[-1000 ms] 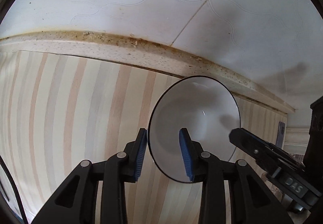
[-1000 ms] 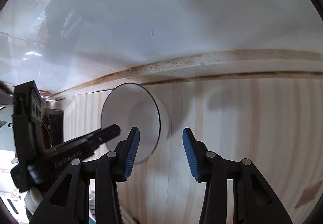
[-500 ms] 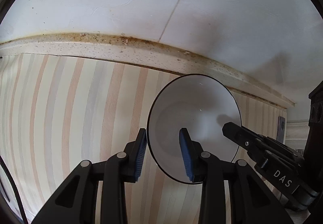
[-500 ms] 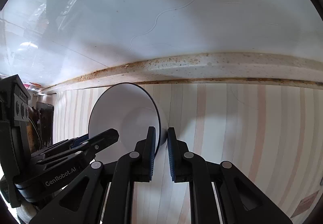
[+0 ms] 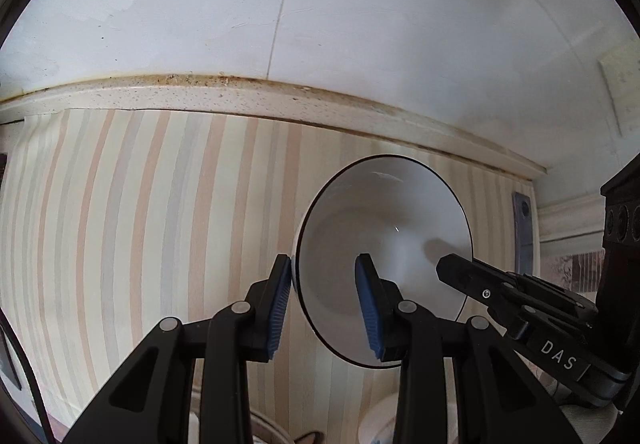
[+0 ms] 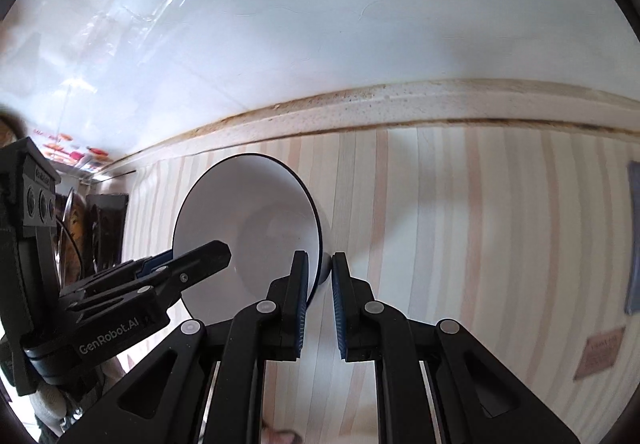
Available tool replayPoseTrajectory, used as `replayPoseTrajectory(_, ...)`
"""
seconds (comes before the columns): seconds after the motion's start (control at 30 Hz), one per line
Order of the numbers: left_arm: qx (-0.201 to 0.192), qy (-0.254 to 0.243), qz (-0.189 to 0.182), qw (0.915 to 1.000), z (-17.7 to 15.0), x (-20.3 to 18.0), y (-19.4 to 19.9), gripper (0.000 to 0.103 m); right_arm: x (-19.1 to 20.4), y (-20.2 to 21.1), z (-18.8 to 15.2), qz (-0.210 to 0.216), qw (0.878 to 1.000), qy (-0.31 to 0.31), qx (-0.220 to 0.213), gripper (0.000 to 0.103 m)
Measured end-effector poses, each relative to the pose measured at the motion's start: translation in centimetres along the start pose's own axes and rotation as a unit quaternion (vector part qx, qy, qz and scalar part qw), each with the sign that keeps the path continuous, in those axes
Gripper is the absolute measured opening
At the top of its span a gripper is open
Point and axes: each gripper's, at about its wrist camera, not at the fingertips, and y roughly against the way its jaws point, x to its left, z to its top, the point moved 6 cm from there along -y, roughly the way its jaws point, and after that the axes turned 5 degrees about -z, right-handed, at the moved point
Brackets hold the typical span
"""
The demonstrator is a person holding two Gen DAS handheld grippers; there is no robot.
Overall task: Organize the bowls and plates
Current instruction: 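Nest the held bowls into the black-rim white bowl and grip all rims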
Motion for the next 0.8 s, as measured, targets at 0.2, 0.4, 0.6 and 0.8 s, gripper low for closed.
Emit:
replayPoseTrajectory(0.2, -0.001, -0.032, 0.0, 0.9995, -3.2, -2.9, 1.9, 0.03, -0.6, 4.4, -3.8, 0.006, 1.0, -0.01, -0.012, 0.013)
replayPoseTrajectory(0.4, 0.015, -0.057, -0.01, 0.9982, -6.8, -5.0, 3.0, 0.03, -1.3, 8.0, -8.0, 0.002, 1.0, -0.021, -0.024, 0.013)
replayPoseTrajectory(0.6, 0.038, -0.079, -0.021, 0.9959, -10.8, -7.2, 2.9, 0.03, -3.0, 10.6, -12.6, -0.004, 0.999, -0.039, -0.026, 0.013)
replayPoseTrajectory(0.8, 0.055, -0.097, -0.024, 0.9935, -13.7, -8.6, 2.2, 0.03, -5.2, 11.7, -16.6, -0.005, 0.998, -0.061, -0.022, 0.013)
